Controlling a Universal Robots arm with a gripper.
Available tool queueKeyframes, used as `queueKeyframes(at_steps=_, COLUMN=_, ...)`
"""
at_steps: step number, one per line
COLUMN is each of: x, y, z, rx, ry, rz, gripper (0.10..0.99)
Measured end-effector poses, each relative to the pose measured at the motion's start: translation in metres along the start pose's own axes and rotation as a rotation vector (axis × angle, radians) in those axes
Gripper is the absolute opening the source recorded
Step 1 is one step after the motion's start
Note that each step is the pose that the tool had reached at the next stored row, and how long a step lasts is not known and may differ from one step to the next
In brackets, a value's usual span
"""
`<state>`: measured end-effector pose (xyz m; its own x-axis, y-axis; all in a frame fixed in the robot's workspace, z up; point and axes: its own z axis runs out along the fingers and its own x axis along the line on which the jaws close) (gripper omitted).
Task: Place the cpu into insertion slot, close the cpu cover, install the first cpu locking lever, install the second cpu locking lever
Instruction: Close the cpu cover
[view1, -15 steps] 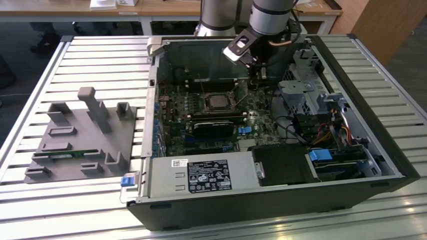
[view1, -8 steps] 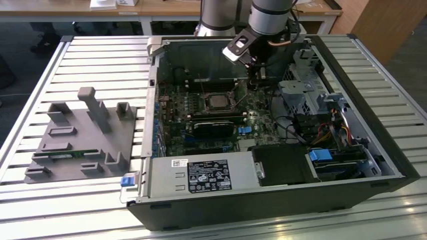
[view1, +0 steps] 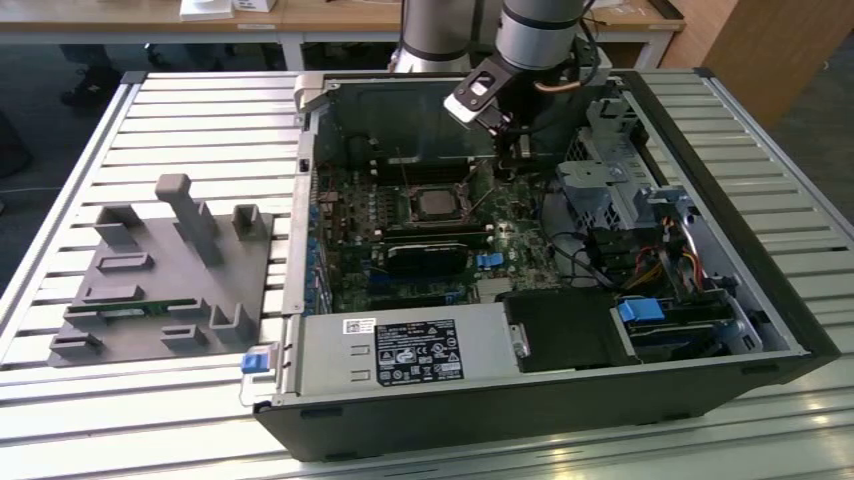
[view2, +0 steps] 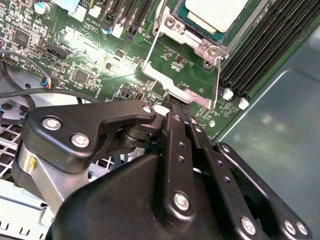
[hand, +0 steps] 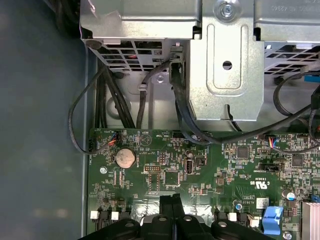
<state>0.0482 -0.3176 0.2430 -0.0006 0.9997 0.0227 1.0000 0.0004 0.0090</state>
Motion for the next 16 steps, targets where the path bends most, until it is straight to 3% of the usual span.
queueKeyframes(at_steps=8, x=0.0000, y=-0.0023, z=0.0001, rx=0.000, ry=-0.0001, rz=0.000, gripper=0.118)
queueKeyframes(at_steps=16, x=0.0000, y=-0.0114, z=0.0001, rx=0.000, ry=0.0005, rz=0.000, gripper=0.118)
